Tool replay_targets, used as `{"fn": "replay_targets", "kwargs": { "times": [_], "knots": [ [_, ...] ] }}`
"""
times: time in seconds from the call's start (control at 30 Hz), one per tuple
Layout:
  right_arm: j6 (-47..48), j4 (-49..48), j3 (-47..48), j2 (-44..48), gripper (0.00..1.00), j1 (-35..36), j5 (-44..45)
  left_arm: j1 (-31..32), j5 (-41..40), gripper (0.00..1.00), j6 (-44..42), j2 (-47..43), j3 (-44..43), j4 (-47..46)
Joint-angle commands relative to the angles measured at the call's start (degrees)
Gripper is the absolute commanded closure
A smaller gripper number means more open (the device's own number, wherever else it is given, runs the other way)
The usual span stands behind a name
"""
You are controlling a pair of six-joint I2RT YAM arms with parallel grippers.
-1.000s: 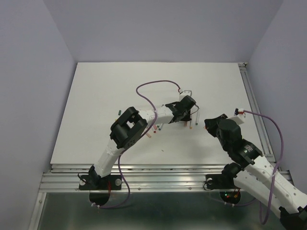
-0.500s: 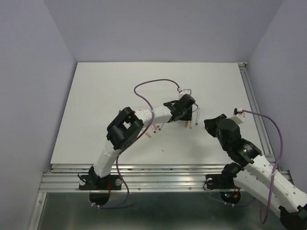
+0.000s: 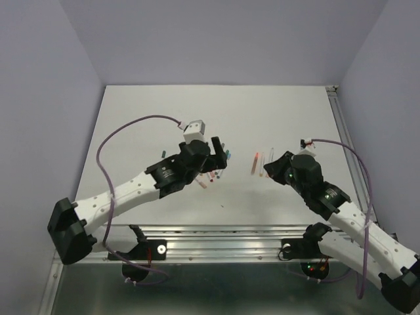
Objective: Open the pen caps
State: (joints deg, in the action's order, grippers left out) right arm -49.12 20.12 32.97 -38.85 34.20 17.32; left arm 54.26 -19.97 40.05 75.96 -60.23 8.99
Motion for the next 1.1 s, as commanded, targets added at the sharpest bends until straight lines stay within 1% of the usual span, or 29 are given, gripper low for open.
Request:
{"fn": "replay_targets", "kwargs": {
  "times": [0.0, 0.03, 0.07, 0.1, 0.13, 0.17, 0.2, 0.23, 0.27, 0.3, 0.37, 0.4, 0.5, 0.53, 0.6, 0.63, 0.67, 0.7, 0.73, 0.77, 0.97, 1.07],
  "knots": [
    [3.6, -8.9, 5.1, -7.5, 0.97, 0.3, -12.2, 0.0, -7.5, 0.06, 7.2, -11.9, 11.6, 5.5],
    [3.5, -12.5, 5.3, -11.7, 0.97, 0.3, -15.2, 0.0, -7.8, 0.05, 9.9, -14.2, 13.5, 6.4],
    [3.7, -14.6, 5.5, -13.9, 0.98, 0.5, -16.4, -0.1, -7.7, 0.05, 10.0, -16.2, 15.3, 7.2],
    [4.5, -18.6, 6.1, -16.0, 0.98, 1.6, -17.1, -0.1, -8.2, 0.04, 12.7, -19.9, 18.1, 9.4],
    [5.7, -19.7, 8.1, -18.8, 0.97, 2.3, -19.2, -0.1, -8.0, 0.03, 14.1, -21.7, 19.5, 10.6],
    [6.4, -19.7, 10.2, -23.9, 0.97, 3.2, -19.3, -0.1, -7.6, 0.01, 16.0, -24.8, 20.7, 12.3],
    [7.4, -22.1, 12.0, -27.2, 0.97, 5.7, -19.3, -0.1, -7.3, 0.01, 16.5, -26.3, 22.9, 12.9],
    [9.1, -22.5, 13.9, -30.0, 0.97, 6.8, -19.3, -0.1, -7.1, 0.01, 17.4, -27.5, 23.7, 13.7],
    [9.7, -22.9, 18.1, -32.8, 0.97, 7.9, -19.7, -0.1, -6.9, 0.01, 18.1, -28.7, 24.5, 14.5],
    [10.4, -23.7, 19.8, -38.9, 0.96, 9.4, -20.6, -0.1, -6.4, 0.01, 19.2, -30.6, 26.0, 15.5],
    [11.6, -25.2, 26.1, -44.8, 0.96, 10.3, -21.9, -0.1, -5.6, 0.01, 20.1, -33.0, 27.5, 15.8],
    [12.6, -25.7, 28.5, -50.0, 0.96, 11.0, -22.2, 0.0, -4.7, 0.01, 20.8, -33.6, 28.7, 15.8],
    [13.9, -24.3, 36.1, -58.6, 0.96, 11.5, -23.5, -0.1, -2.8, 0.01, 21.4, -35.4, 30.1, 15.8],
    [14.7, -22.2, 41.2, -64.1, 0.96, 11.8, -23.6, 0.0, -2.4, 0.01, 21.9, -35.9, 30.8, 15.9],
    [14.8, -20.4, 46.1, -68.6, 0.96, 13.6, -20.9, 0.0, -1.9, 0.01, 22.3, -36.2, 31.3, 16.3],
    [16.6, -20.4, 49.4, -71.7, 0.96, 14.4, -19.8, -0.1, -2.1, 0.01, 22.4, -36.3, 31.5, 16.6],
    [17.3, -20.3, 50.9, -73.3, 0.96, 15.2, -18.8, 0.0, -2.5, 0.01, 23.0, -36.4, 31.5, 17.4],
    [17.8, -20.4, 53.9, -76.1, 0.96, 16.1, -19.6, 0.0, -2.6, 0.01, 23.1, -36.3, 31.5, 17.6],
    [17.8, -20.4, 54.0, -76.1, 0.95, 16.3, -19.6, 0.0, -2.9, 0.01, 23.5, -36.3, 31.5, 17.8],
    [17.9, -20.4, 56.7, -79.1, 0.93, 16.5, -20.7, -0.1, -3.0, 0.01, 24.0, -36.4, 31.4, 18.0],
    [19.1, -15.4, 69.7, -90.8, 0.92, 18.1, -21.6, 0.0, -3.6, 0.01, 24.3, -36.4, 31.1, 18.3],
    [18.5, -13.4, 74.0, -94.5, 0.91, 18.5, -22.7, 0.0, -4.0, 0.01, 25.1, -36.3, 31.0, 18.8]
  ]
}}
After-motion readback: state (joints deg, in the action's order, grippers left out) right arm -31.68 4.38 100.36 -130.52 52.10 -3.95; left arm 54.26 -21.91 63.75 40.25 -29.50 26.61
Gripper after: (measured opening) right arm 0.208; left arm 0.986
